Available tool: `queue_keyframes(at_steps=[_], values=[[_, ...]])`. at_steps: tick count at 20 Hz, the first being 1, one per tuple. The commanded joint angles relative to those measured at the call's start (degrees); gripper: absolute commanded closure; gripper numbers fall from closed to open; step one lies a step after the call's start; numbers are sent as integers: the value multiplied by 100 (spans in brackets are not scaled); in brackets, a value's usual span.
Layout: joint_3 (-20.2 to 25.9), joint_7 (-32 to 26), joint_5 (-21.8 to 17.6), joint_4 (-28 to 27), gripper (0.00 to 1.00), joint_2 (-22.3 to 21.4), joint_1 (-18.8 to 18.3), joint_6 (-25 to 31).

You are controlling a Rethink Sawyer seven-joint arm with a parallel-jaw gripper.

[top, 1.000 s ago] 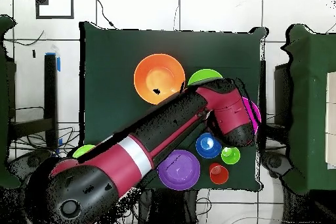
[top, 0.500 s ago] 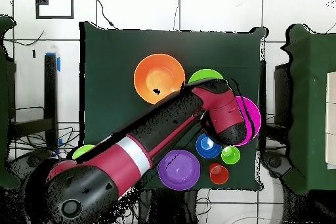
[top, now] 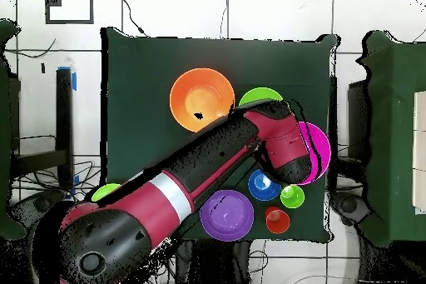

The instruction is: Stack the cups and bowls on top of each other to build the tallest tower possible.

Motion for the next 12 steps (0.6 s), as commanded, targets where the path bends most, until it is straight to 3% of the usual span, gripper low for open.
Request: queue_keyframes(at_steps=[1,12], values=[[719,-1279,-79,-169,0,166,-64,551],[211,-910,-751,586,0,-419,187,-41]])
